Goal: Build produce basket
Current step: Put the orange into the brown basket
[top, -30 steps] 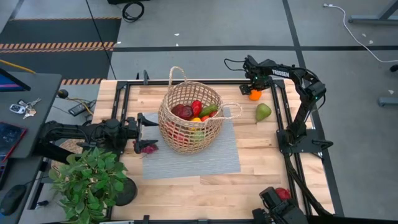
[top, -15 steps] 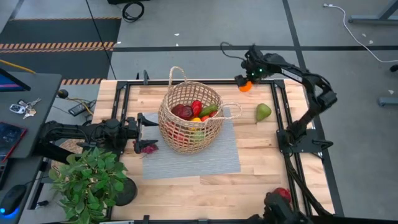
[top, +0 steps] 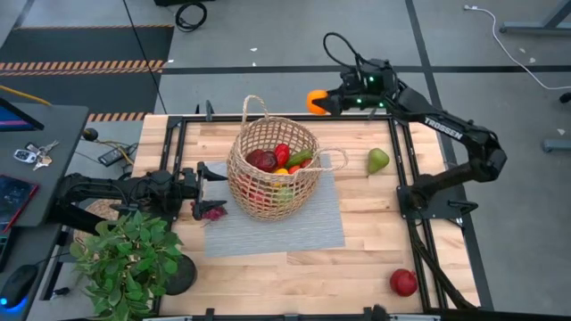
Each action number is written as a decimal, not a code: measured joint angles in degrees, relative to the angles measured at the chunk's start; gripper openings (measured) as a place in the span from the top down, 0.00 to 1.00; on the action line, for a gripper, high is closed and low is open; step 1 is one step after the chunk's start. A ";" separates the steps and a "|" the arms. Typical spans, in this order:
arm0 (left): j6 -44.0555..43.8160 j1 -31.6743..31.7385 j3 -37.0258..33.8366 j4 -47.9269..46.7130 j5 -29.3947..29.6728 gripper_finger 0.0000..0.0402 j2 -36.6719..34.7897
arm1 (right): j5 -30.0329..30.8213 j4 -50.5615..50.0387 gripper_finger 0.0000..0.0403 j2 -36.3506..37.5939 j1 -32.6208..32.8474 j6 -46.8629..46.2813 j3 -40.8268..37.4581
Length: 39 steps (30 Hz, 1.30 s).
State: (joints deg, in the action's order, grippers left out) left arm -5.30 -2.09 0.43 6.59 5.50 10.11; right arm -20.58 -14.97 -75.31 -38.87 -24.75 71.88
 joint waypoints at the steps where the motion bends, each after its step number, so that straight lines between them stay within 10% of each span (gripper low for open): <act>1: 0.01 -0.02 0.00 0.00 0.01 0.04 0.01 | -0.68 1.77 0.25 0.29 1.06 -0.98 0.00; 12: 0.00 0.00 0.00 0.02 0.02 0.04 0.01 | -2.12 14.31 0.25 1.19 11.42 -2.82 0.02; 28: -0.01 0.00 0.00 0.02 0.01 0.04 0.01 | 11.76 21.03 0.25 -0.47 24.75 32.50 0.02; 39: 0.02 -0.01 0.00 0.00 0.01 0.04 0.02 | 9.07 18.90 0.25 -0.54 24.99 44.71 0.02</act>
State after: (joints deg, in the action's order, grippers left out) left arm -5.28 -2.10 0.43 6.59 5.51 10.13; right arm -11.51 3.94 -75.85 -13.88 19.97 71.90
